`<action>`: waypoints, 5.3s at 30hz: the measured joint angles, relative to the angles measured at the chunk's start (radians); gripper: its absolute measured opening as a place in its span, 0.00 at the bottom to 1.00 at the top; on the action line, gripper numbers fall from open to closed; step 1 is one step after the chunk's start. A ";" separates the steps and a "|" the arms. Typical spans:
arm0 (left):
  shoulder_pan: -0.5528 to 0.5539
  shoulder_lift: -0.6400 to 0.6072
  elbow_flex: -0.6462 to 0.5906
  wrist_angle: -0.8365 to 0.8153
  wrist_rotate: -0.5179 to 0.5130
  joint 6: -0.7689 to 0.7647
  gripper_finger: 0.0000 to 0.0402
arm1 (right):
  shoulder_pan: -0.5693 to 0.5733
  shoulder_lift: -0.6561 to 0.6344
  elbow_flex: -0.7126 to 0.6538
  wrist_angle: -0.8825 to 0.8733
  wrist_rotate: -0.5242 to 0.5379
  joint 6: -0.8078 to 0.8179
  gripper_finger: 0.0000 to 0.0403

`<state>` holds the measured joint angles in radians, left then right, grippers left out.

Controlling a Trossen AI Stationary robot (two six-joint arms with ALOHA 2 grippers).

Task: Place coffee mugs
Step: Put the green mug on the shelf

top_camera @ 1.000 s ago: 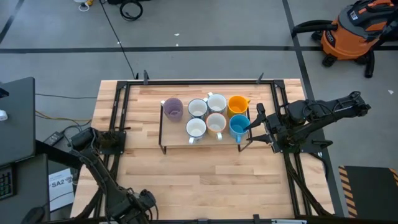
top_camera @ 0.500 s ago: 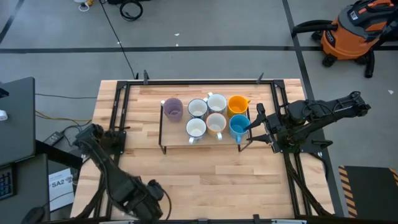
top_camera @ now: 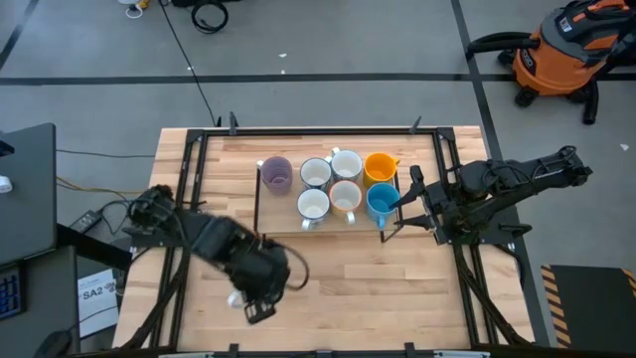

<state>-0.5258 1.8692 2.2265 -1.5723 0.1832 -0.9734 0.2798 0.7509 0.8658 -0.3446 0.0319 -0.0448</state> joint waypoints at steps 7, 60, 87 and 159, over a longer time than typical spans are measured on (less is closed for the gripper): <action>0.122 0.000 0.028 0.000 0.001 0.133 0.09 | 0.000 0.013 0.001 -0.013 0.000 0.000 0.45; 0.331 -0.274 -0.302 0.004 -0.066 0.207 0.08 | 0.000 0.053 0.000 -0.016 -0.007 -0.002 0.45; 0.418 -0.370 -0.362 0.021 -0.170 0.115 0.08 | 0.000 0.053 0.000 -0.016 -0.007 -0.002 0.45; 0.457 -0.180 -0.361 0.128 -0.220 0.105 0.15 | 0.000 0.054 0.000 -0.013 -0.007 -0.002 0.45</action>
<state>-0.0692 1.6894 1.8660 -1.4441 -0.0368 -0.8684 0.2798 0.8051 0.8658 -0.3580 0.0246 -0.0471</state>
